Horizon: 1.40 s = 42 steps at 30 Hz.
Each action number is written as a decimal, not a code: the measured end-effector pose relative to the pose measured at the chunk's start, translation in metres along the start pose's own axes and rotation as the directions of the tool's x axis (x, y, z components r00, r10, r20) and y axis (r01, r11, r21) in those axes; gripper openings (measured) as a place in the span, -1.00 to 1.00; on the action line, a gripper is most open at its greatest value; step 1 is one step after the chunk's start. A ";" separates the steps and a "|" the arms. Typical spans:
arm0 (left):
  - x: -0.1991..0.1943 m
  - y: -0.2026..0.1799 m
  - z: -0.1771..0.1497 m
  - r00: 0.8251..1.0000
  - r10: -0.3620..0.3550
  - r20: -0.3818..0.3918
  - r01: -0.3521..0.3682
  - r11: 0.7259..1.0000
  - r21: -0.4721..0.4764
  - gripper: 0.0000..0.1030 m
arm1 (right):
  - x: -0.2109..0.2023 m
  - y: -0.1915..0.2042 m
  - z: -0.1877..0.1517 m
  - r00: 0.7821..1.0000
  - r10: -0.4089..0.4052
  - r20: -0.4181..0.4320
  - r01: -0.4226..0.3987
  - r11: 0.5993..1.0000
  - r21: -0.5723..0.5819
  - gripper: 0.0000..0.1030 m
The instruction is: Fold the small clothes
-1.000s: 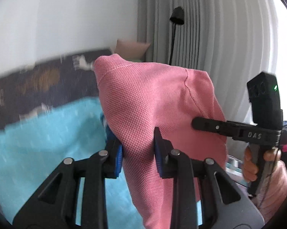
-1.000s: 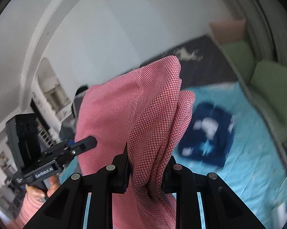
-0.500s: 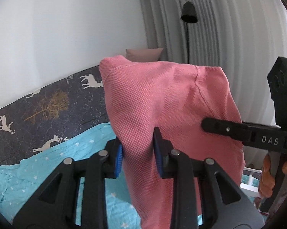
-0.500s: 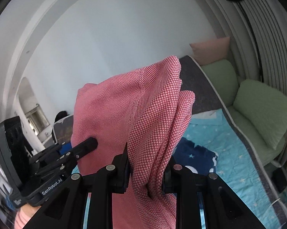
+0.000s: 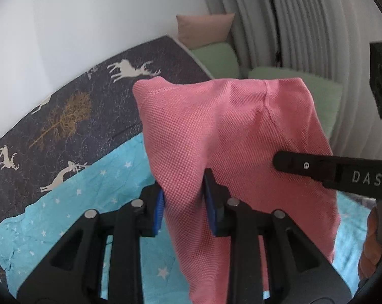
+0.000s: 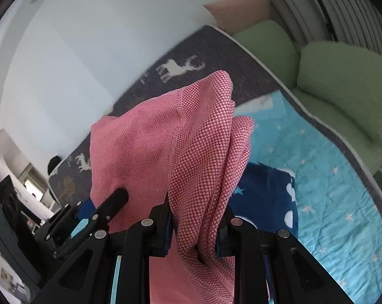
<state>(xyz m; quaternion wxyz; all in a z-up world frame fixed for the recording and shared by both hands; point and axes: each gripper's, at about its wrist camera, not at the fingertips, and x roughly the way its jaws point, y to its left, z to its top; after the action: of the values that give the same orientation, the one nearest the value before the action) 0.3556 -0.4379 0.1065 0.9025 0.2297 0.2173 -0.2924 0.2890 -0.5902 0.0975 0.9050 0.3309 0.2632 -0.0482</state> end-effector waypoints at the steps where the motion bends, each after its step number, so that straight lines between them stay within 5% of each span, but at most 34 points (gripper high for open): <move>1: 0.015 -0.005 -0.006 0.999 0.038 -0.009 -0.038 0.999 0.010 -0.22 | 0.010 -0.006 0.000 1.000 -0.015 -0.006 0.015 1.000 0.007 -0.49; 4: 0.060 -0.024 -0.041 0.980 0.181 -0.079 -0.172 0.979 0.111 0.03 | 0.057 -0.034 -0.007 0.980 -0.190 -0.056 0.193 0.980 0.054 -0.19; 5: 0.080 -0.030 -0.060 0.968 0.211 -0.137 -0.188 0.969 0.162 0.04 | 0.070 -0.045 -0.012 0.957 -0.280 -0.082 0.286 0.955 0.079 -0.17; 7: 0.089 -0.032 -0.083 0.966 0.233 -0.111 -0.212 0.961 0.175 0.04 | 0.090 -0.066 -0.023 0.904 -0.402 -0.144 0.419 0.902 0.109 -0.15; 10: 0.084 -0.015 -0.095 0.984 0.159 -0.083 -0.156 0.987 0.042 0.04 | 0.099 -0.088 -0.040 0.920 -0.363 -0.146 0.383 0.912 0.145 0.22; 11: 0.086 -0.009 -0.094 0.985 0.138 -0.101 -0.138 0.990 0.013 0.05 | 0.100 -0.091 -0.043 0.916 -0.377 -0.135 0.394 0.908 0.141 0.48; 13: 0.083 -0.005 -0.091 0.986 0.126 -0.113 -0.127 0.992 -0.002 0.04 | 0.098 -0.098 -0.045 0.910 -0.394 -0.130 0.410 0.902 0.137 0.63; 18: 0.053 -0.003 -0.094 0.991 0.093 -0.093 -0.093 0.996 0.002 0.14 | 0.073 -0.095 -0.042 0.921 -0.364 -0.142 0.386 0.905 0.182 0.63; 21: 0.020 0.017 -0.104 0.994 0.017 -0.111 -0.031 0.991 -0.130 0.44 | 0.041 -0.075 -0.051 0.928 -0.365 -0.078 0.371 0.925 0.078 0.63; 24: -0.015 0.032 -0.114 0.987 -0.122 -0.105 0.086 0.951 -0.298 0.46 | 0.003 -0.048 -0.072 0.923 -0.383 -0.025 0.382 0.923 -0.052 0.63; 27: -0.061 0.037 -0.121 0.980 -0.186 -0.069 0.144 0.907 -0.396 0.48 | -0.035 -0.020 -0.099 0.923 -0.383 0.032 0.383 0.912 -0.147 0.63; 30: -0.104 0.034 -0.128 0.977 -0.213 -0.032 0.181 0.895 -0.407 0.57 | -0.076 0.006 -0.125 0.920 -0.380 0.100 0.392 0.896 -0.207 0.63; 35: -0.177 0.025 -0.146 0.983 -0.181 0.014 0.177 0.936 -0.304 0.63 | -0.145 0.046 -0.167 0.890 -0.388 0.240 0.444 0.857 -0.260 0.68; 42: -0.261 0.021 -0.187 0.983 -0.186 -0.002 0.176 0.936 -0.305 0.73 | -0.208 0.059 -0.211 0.912 -0.343 0.227 0.383 0.908 -0.170 0.71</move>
<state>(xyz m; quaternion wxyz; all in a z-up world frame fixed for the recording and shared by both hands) 0.1286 -0.2099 0.1005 0.8929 0.0717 0.2937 -0.3337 0.0323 -0.4311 0.1019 0.9310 0.1718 0.2355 -0.2198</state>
